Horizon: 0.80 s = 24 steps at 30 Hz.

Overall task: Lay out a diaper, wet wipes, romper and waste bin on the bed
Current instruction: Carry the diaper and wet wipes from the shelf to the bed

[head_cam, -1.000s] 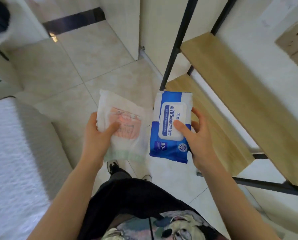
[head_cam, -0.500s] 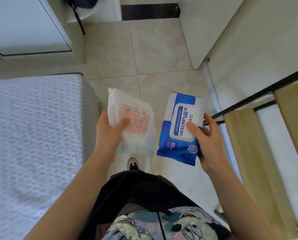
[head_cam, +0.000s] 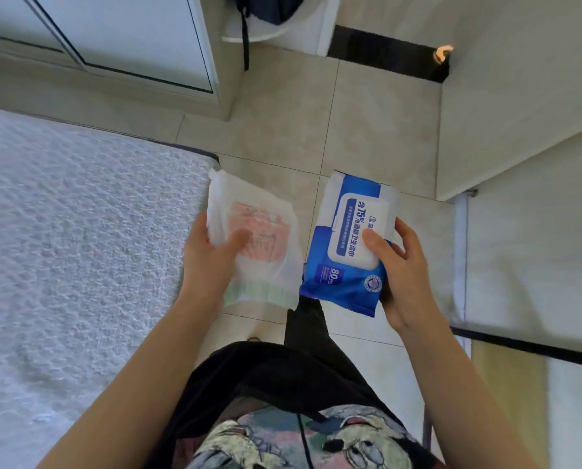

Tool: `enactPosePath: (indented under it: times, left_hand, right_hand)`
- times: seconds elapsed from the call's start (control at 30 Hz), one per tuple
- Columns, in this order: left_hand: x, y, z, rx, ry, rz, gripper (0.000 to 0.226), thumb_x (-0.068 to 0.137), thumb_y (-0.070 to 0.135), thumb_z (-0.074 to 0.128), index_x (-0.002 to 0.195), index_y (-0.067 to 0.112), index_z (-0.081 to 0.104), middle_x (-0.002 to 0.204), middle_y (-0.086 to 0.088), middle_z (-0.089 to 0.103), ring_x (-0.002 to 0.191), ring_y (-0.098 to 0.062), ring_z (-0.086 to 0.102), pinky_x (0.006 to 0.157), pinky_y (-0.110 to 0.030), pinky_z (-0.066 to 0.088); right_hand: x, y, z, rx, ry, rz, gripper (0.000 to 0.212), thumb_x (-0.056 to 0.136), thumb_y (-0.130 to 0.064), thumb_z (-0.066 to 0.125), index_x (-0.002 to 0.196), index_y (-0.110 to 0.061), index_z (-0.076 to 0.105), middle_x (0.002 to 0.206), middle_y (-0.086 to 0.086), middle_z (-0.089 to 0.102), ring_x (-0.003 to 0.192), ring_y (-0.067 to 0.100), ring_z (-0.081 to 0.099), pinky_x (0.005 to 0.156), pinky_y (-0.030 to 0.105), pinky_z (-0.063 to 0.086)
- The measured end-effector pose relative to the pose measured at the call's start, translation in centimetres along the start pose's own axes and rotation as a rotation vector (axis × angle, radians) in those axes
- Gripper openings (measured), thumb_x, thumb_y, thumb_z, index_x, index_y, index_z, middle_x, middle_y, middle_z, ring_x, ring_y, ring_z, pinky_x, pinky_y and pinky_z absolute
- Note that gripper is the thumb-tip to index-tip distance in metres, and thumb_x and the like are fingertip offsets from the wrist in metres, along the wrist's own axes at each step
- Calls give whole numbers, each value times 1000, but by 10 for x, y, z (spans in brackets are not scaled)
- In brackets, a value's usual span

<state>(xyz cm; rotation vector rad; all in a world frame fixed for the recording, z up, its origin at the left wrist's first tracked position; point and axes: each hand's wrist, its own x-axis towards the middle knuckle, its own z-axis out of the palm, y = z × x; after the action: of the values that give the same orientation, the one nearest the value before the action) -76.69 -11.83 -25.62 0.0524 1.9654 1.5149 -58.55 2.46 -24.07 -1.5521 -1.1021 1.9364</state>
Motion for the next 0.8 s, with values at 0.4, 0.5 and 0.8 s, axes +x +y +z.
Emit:
enactPosePath:
  times: [0.4,0.5,0.8]
  left_hand:
    - [98,73,69,-112,320,-56,20,84,19,70,101,28,64,90,7,71,76,-5,69,62,-21,53]
    - [126,86,68,-175,381,-82,23,84,21,72,106,24,66,93,5,73,81,-8,71,69,-27,57]
    - [228,128,33,-231,512,-85,14,85,23,71,98,23,66,87,6,71,73,-3,68,60,-18,52]
  right_hand:
    - [173,-134,70,-264,-291,19,54,78,-25,74,122,-35,46,113,7,67,89,22,73,71,41,60]
    - [202,-156,102,-316,-360,24,56,77,-26,75,124,-34,47,114,7,67,89,21,73,69,39,60]
    - [277,-201,235,-429,-511,38,57,80,-24,75,129,-30,46,109,5,71,87,20,74,63,35,58]
